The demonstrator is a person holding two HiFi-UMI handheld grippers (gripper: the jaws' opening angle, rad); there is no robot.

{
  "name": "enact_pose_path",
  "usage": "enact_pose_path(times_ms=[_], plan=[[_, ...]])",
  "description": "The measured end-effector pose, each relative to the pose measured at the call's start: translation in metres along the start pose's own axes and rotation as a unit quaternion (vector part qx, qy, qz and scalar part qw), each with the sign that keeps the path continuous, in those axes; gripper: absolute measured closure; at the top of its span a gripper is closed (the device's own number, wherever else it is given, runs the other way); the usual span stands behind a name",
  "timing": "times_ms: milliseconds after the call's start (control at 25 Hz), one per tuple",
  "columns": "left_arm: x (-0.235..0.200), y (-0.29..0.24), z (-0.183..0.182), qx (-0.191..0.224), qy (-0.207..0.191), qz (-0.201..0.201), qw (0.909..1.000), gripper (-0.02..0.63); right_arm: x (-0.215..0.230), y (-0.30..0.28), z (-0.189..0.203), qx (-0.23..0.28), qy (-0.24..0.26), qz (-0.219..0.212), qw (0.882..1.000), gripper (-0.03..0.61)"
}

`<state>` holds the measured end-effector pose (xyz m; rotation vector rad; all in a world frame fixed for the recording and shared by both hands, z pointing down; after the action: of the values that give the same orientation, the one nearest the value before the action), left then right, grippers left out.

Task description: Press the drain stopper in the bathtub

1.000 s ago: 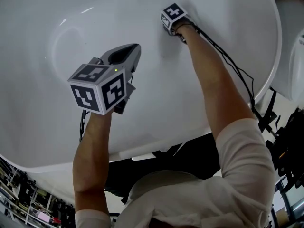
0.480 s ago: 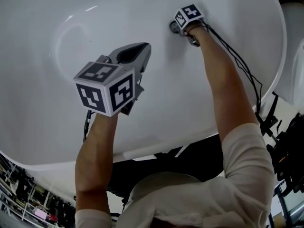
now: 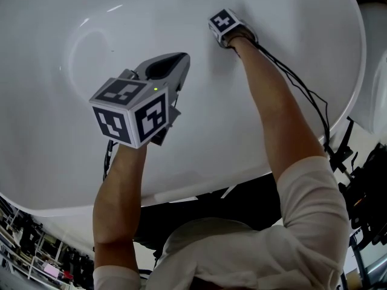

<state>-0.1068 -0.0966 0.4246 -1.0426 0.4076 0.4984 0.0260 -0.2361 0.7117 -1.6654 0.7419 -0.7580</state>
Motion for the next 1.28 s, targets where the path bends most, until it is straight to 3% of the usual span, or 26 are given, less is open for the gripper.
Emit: enact_pose_path(times_ms=[440,1280], plan=[[-0.0034,0.0009,-0.0017,0.009,0.011,0.000,0.9999,0.604,-0.0009,0.0000,0.0031,0.003,0.000,0.023,1.000,0.561],[-0.0029,-0.0015,-0.0019,0.021,0.019,0.005,0.9996,0.604,0.0030,-0.0012,0.0077,0.008,-0.043,0.003,0.999,0.560]])
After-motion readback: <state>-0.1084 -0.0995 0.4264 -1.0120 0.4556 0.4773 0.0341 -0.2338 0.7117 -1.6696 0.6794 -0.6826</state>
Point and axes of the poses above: the fingertips, and each gripper's own axes: y backward along the fingers, x to its right, z out of its underside, the point moved 5 cm from there along y, backward along the fingers, and after that the axes turned 11 degrees about -x, right-handed, at the moved point
